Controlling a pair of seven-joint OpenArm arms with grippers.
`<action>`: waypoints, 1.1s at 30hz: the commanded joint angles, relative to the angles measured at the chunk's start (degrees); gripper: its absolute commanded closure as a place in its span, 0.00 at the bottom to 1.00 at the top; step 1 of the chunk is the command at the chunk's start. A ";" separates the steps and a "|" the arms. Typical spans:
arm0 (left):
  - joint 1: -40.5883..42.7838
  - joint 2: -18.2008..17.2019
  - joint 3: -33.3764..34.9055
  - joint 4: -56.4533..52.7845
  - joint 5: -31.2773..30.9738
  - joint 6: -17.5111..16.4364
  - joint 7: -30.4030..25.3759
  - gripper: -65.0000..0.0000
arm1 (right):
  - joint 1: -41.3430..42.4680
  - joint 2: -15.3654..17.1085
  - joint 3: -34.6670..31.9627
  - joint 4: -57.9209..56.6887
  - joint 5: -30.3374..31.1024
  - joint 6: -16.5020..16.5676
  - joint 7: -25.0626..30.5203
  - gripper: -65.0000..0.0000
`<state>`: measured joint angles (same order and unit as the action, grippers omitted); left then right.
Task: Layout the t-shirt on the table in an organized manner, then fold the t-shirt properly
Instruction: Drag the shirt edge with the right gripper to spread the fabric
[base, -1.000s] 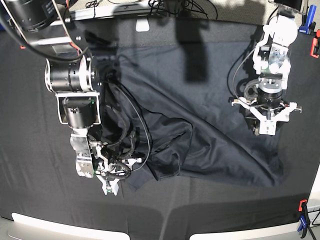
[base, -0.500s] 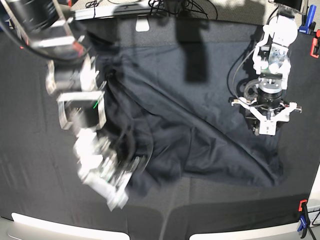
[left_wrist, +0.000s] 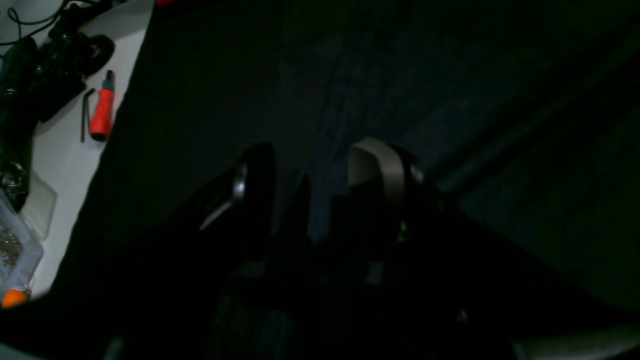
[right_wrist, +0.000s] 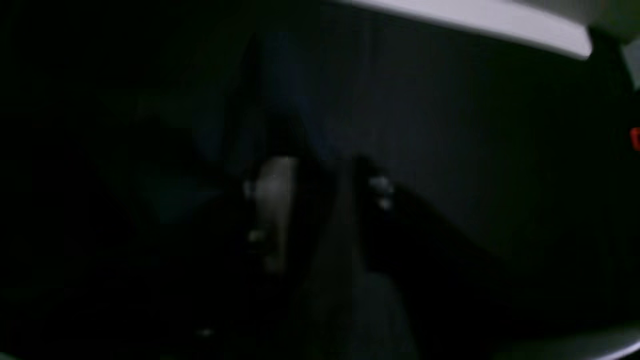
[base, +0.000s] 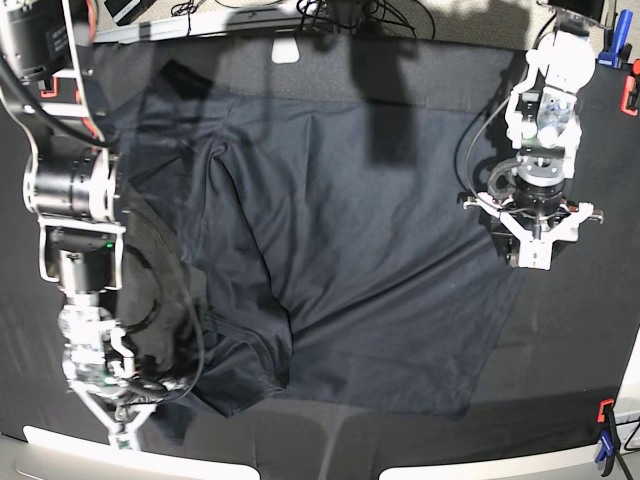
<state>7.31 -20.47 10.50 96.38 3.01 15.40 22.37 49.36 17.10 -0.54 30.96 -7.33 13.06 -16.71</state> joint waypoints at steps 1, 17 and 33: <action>-0.66 -0.35 -0.33 1.16 0.61 0.96 -1.36 0.61 | 2.58 0.72 0.15 1.05 0.26 0.35 1.90 0.53; -0.66 -0.37 -0.33 1.11 0.61 0.94 -1.38 0.61 | -2.67 1.38 0.15 17.55 27.43 25.40 -33.97 0.49; -0.66 -0.35 -0.33 1.11 0.63 0.94 -1.40 0.61 | -17.14 0.37 0.15 18.32 25.33 22.95 -27.32 0.49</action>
<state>7.31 -20.34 10.50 96.38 3.03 15.40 22.52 30.35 17.26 -0.58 48.40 17.34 35.92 -45.10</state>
